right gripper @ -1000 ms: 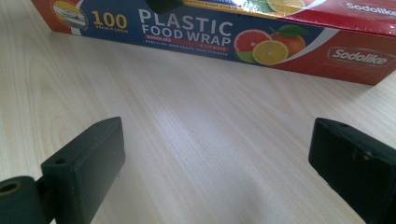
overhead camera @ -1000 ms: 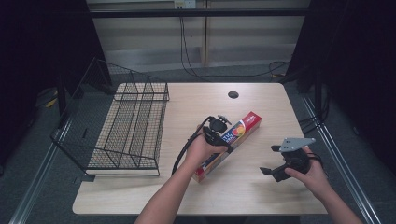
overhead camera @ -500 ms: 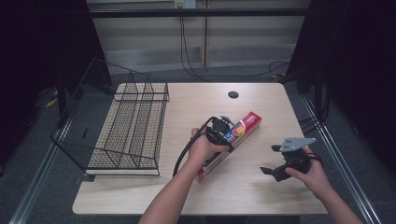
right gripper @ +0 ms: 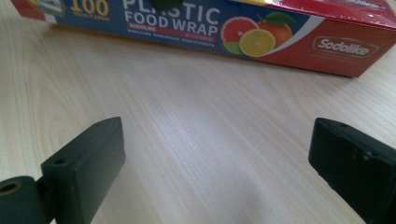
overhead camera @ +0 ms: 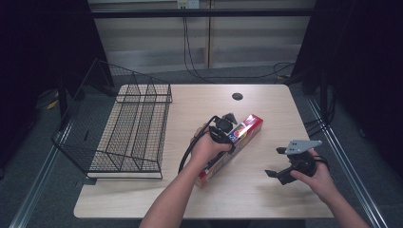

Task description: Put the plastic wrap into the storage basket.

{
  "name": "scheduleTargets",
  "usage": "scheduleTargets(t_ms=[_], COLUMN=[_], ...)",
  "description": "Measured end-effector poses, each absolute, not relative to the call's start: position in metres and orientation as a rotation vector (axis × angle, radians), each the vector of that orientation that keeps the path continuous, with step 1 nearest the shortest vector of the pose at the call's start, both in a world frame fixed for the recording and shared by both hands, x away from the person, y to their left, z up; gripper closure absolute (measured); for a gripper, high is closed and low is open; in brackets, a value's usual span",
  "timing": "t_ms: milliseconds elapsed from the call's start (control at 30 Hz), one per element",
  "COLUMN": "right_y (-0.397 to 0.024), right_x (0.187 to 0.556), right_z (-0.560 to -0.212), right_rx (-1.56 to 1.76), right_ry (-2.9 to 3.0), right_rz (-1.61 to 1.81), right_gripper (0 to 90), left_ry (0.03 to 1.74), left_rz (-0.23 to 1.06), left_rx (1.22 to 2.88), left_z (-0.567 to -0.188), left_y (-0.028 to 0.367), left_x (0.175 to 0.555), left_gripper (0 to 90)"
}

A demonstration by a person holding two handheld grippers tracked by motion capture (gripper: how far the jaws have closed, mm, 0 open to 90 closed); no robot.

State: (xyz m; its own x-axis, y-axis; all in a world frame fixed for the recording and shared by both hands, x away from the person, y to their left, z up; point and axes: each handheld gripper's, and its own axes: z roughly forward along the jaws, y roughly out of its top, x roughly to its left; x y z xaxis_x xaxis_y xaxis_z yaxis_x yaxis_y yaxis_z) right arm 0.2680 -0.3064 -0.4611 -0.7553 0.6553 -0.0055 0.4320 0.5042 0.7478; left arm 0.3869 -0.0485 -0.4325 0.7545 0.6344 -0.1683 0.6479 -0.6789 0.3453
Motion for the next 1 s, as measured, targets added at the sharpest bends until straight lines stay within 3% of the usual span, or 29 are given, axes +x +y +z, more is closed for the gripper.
scheduleTargets(t_ms=[1000], right_y=[-0.307], right_x=[0.268], right_z=[-0.461], right_rx=[0.921], right_ry=[2.454], right_rz=[1.117], right_gripper=[3.5], left_ry=[1.126], left_rz=[-0.058], left_rx=[2.52], left_z=[-0.359], left_y=[0.011], left_x=[0.395], left_gripper=[45.9])
